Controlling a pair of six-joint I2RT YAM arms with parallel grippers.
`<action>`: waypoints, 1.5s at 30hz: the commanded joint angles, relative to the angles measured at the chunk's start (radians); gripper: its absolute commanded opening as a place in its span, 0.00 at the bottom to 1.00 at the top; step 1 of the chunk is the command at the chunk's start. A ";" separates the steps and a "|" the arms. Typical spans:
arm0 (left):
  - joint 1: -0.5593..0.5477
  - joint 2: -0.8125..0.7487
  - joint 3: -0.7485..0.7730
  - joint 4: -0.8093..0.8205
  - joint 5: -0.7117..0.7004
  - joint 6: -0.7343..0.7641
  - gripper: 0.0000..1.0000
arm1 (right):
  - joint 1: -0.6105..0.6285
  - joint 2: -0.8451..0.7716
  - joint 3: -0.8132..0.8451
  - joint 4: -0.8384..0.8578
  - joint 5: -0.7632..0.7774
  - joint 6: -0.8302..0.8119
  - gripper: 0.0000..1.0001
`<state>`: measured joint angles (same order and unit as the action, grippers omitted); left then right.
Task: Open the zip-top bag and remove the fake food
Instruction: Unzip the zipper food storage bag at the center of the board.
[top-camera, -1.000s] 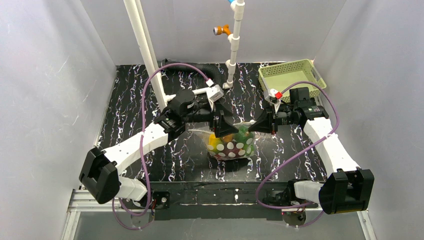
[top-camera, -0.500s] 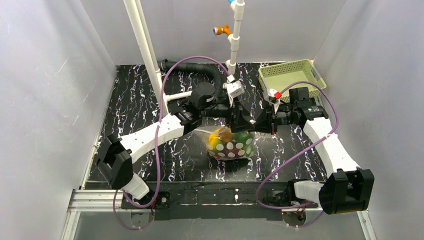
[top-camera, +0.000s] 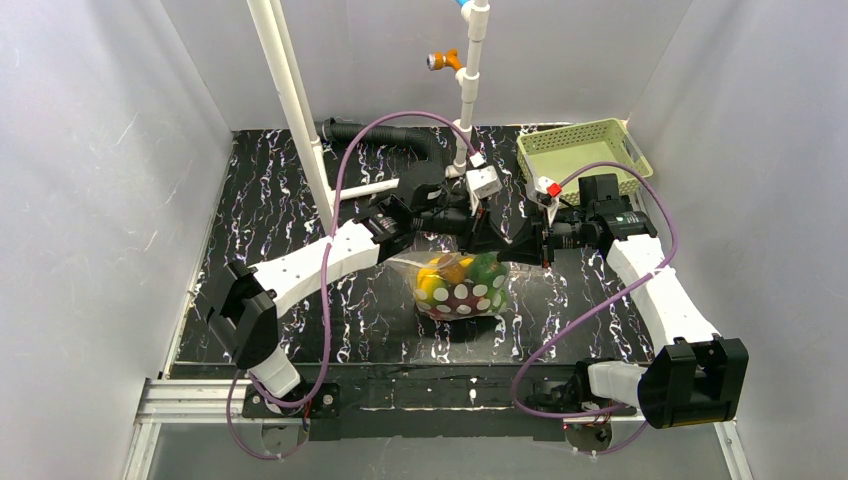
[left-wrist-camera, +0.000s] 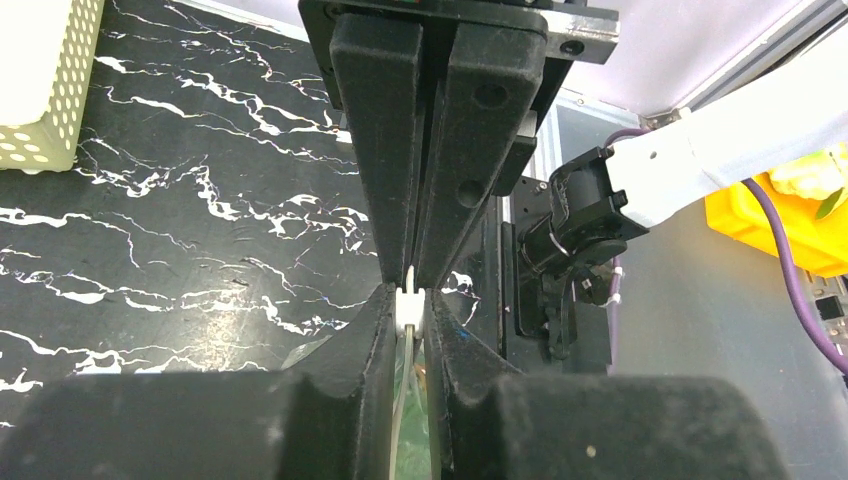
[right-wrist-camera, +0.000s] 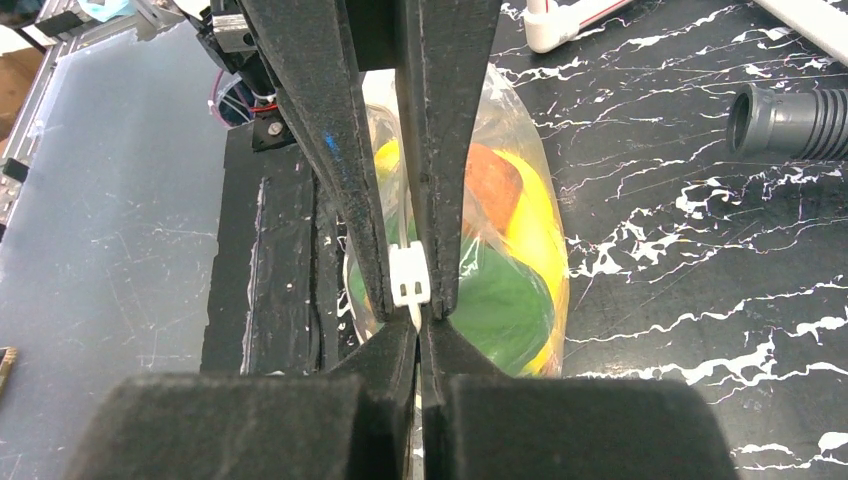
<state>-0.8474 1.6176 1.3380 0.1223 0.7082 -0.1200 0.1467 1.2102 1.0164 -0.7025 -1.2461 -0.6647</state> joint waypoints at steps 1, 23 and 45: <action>-0.002 -0.068 -0.022 0.015 -0.005 0.027 0.00 | 0.005 -0.031 -0.003 0.006 -0.008 -0.004 0.01; 0.036 -0.192 -0.113 -0.078 -0.009 0.114 0.00 | -0.024 -0.041 -0.007 -0.006 0.000 -0.016 0.01; 0.064 -0.311 -0.210 -0.147 -0.052 0.166 0.00 | -0.075 -0.060 -0.013 -0.020 -0.012 -0.035 0.01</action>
<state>-0.8097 1.3865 1.1496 0.0402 0.6559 0.0277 0.1062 1.1709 1.0039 -0.7151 -1.2648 -0.6846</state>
